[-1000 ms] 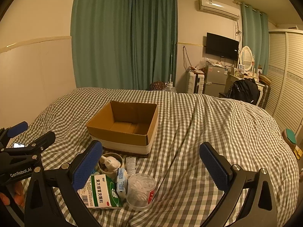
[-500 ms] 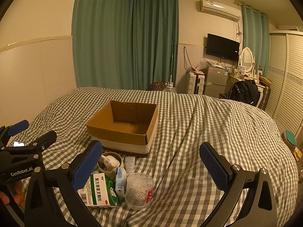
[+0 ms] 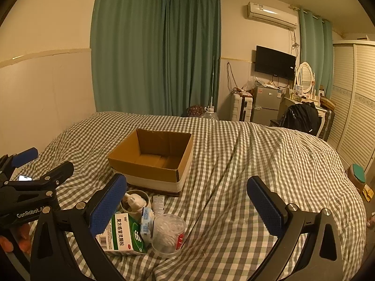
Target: Organize objects
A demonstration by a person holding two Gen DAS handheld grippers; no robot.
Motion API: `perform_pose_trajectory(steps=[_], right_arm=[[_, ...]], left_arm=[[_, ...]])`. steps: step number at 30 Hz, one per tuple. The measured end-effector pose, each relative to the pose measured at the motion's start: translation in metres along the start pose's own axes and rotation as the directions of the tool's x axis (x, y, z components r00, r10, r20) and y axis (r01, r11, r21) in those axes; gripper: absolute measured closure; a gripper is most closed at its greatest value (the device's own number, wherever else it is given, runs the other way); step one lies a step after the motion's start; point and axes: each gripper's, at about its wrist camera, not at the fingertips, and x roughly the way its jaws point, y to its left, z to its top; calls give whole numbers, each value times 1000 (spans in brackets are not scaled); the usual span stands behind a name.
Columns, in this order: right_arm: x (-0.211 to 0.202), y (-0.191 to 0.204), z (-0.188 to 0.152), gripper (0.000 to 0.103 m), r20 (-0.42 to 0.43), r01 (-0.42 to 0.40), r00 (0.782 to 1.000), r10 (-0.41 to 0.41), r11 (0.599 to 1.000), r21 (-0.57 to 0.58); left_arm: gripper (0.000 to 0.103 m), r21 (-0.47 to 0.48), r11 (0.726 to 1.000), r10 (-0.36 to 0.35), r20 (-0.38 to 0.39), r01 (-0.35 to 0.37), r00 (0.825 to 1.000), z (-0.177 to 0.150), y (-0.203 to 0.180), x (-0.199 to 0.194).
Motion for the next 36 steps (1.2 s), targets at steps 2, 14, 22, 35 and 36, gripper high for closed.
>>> perform_pose_trajectory(steps=[2,14,22,35,36], right_arm=[[-1,-3,-2,0,-1,3,1000,-3,1000,3],[32,-19,-29,0,-111,25,994,-23,999,20],[64,-20,-53,0,-207,37,978,-34,999,13],[90,-12,-64,0,-261,27,965,-26,1000,-1],[91,-11,-64,0,-264,24,964,-24,1000,-4]], left_arm=[[0,5,1000,3,-4,-3,1000,-1,-4,0],[0,37,998,-40,-163,47,986,-33,-30,32],[0,9,997,-66,-327,73,943,-66,-50,74],[4,33,989,-118,-425,146,897,-98,-59,106],[5,36,987,-126,-419,155,899,-98,-57,105]])
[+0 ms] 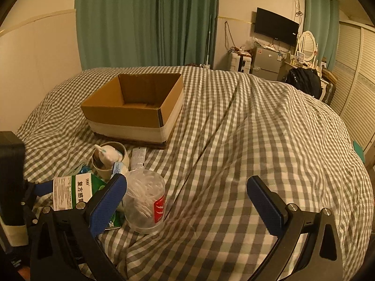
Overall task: Organize objects
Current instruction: 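Grasp the green-white medicine box with left tool while right tool grasps the plastic cup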
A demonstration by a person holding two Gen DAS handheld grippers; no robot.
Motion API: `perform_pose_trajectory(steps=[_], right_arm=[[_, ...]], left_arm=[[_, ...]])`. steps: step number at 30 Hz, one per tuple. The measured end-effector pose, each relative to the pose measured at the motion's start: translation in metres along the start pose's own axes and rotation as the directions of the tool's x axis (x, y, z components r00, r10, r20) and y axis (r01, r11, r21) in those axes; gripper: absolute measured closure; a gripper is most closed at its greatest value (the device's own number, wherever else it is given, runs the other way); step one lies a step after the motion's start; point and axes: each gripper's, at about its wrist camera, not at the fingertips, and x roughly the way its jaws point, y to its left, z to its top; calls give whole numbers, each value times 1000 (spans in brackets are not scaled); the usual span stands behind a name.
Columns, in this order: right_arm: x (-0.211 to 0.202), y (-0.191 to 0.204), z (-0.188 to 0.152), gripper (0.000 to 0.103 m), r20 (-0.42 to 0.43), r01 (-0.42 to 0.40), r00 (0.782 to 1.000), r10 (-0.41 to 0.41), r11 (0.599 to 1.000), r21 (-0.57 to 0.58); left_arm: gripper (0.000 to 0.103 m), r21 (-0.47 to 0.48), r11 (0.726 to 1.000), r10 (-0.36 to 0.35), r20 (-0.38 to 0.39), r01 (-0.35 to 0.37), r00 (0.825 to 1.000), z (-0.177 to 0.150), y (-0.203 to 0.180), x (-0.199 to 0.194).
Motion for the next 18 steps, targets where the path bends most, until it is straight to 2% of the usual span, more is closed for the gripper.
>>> perform_pose_trajectory(steps=[4,8,14,18], right_arm=[[8,3,2,0,-15,-14,1000,14,1000,-5],[24,8,4,0,-49,-29,998,29,1000,1],[56,26,-1,1,-139,-84,987,83,996,-6],[78,36,-5,14,-211,-113,971,110,994,-6]], left_arm=[[9,-31,999,-27,24,28,999,0,18,-15],[10,-64,998,19,101,-12,995,8,39,-39],[12,-93,995,61,170,-45,984,20,63,-59],[12,-107,993,58,163,-41,985,20,72,-55]])
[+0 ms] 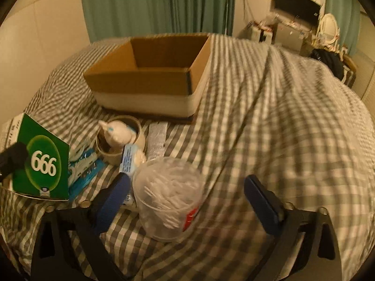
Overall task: Organize objects
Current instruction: 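Grasp the green-white medicine box with left tool while right tool grasps the plastic cup, then lower medicine box and cup into the cardboard box and open both tools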
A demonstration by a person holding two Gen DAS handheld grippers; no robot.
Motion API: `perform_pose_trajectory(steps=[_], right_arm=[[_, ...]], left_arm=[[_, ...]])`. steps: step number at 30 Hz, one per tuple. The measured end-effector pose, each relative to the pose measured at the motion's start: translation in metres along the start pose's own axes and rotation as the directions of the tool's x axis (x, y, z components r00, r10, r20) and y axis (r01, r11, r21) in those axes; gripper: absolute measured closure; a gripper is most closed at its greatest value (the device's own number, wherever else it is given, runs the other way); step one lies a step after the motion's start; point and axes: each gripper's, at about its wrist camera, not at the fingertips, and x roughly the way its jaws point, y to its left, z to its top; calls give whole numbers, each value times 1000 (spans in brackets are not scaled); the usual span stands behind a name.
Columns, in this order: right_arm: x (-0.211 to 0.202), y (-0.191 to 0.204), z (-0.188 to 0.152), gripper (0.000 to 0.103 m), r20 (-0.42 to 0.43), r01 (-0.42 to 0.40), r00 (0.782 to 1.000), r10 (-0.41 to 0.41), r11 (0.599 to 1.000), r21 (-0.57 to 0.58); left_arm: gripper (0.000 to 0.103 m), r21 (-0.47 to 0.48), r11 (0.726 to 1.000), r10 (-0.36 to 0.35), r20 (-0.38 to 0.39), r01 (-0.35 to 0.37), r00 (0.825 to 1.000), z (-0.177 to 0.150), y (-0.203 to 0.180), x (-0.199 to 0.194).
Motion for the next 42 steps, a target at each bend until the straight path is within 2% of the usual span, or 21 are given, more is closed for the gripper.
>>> perform_pose_trajectory(steps=[1,5,12,18,23,29,32,36,42], right_arm=[[6,1,0,16,-20,-7,1000,7,1000,-1],[13,6,-3,41,-53,-59,997,59,998,-10],[-15,10,2,41,13,-71,997,72,997,-35],[-62,9,24,41,124,-68,989,77,995,-71],[-90,13,54,41,205,-47,976,71,992,-120],[-106,18,103,41,286,-52,954,94,987,-153],[-106,20,130,41,312,-58,944,109,984,-167],[-100,24,165,41,340,-73,931,130,982,-177],[-69,31,214,41,354,-78,925,137,981,-176]], left_arm=[[13,0,1000,-1,-5,1,1000,-1,0,1],[13,-2,1000,-16,-27,16,999,-6,2,6],[15,-6,1000,-30,-11,30,999,-5,1,0],[15,-17,998,-64,16,64,998,12,0,-12],[15,-19,996,-89,66,90,994,47,-1,-19],[15,43,998,-54,208,46,977,102,-3,-30],[15,30,997,-77,229,72,970,129,2,-20],[15,29,997,-71,239,66,969,158,7,5],[15,14,997,-79,206,78,975,190,14,54]])
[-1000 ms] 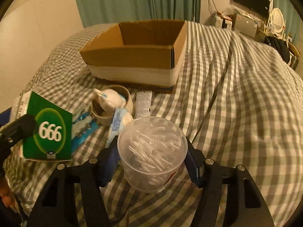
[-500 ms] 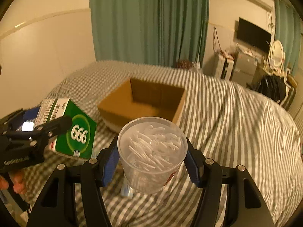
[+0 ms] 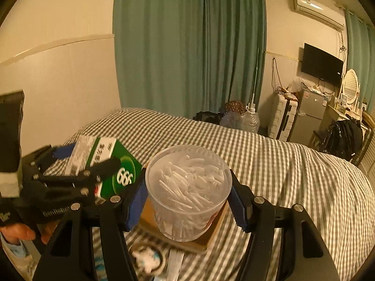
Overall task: Organize objects
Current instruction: 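Lower medicine box and cup into the cardboard box and open both tools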
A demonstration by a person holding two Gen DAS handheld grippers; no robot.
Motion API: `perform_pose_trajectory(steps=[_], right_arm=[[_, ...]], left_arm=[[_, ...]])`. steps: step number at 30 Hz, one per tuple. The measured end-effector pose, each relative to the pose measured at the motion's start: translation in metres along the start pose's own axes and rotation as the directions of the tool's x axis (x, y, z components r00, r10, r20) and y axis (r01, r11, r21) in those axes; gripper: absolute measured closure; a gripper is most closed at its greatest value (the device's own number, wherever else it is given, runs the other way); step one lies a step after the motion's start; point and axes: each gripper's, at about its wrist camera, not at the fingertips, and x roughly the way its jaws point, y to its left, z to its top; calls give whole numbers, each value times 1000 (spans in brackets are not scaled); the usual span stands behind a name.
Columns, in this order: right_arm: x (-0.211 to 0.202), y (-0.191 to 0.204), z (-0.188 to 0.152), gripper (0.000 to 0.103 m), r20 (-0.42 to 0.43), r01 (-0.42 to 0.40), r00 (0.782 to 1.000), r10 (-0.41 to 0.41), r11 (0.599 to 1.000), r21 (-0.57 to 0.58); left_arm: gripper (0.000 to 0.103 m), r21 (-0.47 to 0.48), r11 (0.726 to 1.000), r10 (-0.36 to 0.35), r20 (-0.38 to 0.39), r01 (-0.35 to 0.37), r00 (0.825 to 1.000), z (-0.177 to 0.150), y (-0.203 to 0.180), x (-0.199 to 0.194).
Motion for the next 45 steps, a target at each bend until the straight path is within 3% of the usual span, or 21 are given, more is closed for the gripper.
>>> perform_pose_trajectory(steps=[11,21,22,24,29,35,45], right_arm=[[105,-23,-7,41,-111,-3,994,10,998,61],[127,-39,-25,40,-156,-9,987,26,994,108],[124,-38,-25,37,-148,-3,989,20,994,110],[113,-40,-23,20,-112,8,994,6,993,120],[73,-42,-12,20,-57,26,998,-20,992,120],[22,-39,-1,20,-25,57,998,-55,992,108],[-82,5,3,20,77,67,994,-71,997,46]], left_arm=[[15,14,1000,-6,-109,8,994,-18,-7,89],[15,86,996,1,-78,6,997,-25,-34,105],[15,81,997,-3,-79,9,997,-24,-34,105],[14,75,997,-5,-82,11,997,-22,-34,105],[2,67,997,36,-54,-32,998,-17,-28,81],[0,51,998,43,-17,-42,999,-11,-24,33],[0,71,995,65,88,-72,994,-5,-24,-63]])
